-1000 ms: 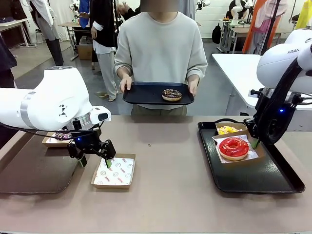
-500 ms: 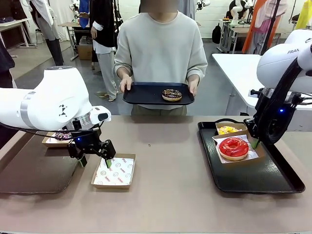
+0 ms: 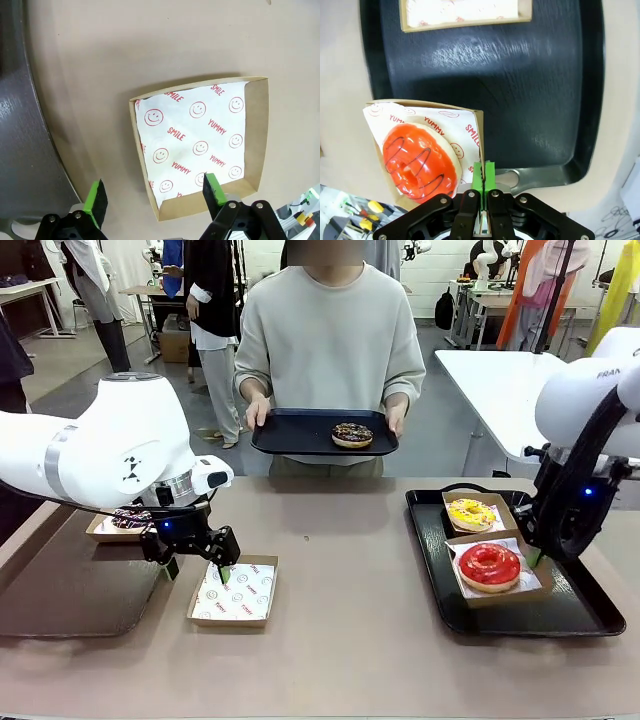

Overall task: Individually package the donuts and arrange them on the tray.
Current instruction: Place the picked Paper togo box on the Handle tray while simultaneously picking up another Paper togo box from the table with the other hand.

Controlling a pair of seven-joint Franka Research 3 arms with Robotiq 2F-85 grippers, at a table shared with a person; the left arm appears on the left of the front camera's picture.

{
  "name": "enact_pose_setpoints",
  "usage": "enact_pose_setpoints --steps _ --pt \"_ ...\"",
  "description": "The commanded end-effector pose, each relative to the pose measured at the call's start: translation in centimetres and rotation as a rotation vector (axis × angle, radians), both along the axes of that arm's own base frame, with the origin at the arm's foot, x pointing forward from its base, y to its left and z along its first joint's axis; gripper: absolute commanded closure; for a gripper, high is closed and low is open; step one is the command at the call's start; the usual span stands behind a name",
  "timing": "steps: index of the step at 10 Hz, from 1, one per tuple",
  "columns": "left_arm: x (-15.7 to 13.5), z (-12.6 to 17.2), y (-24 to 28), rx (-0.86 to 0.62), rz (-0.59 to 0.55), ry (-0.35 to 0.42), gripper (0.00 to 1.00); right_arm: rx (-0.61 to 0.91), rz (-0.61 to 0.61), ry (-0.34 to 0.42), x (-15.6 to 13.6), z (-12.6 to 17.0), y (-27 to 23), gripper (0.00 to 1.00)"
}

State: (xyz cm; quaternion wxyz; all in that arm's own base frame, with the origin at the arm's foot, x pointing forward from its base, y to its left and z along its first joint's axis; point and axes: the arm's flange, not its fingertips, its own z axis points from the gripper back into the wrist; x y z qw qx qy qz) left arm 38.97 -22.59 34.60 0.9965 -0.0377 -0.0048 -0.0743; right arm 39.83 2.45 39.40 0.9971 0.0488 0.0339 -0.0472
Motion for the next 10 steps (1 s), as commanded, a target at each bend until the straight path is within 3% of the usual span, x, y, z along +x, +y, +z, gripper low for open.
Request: enact_pose_setpoints --steps 1,10 --pt "0.2 0.1 -1.7 0.047 0.045 -0.025 0.0 -0.001 -0.034 -0.009 -0.5 -1.5 -0.5 0.98" --pt "1.1 -0.9 -2.1 0.089 0.072 -0.015 0.0 0.107 -0.056 -0.005 1.8 -4.6 -1.0 0.98"
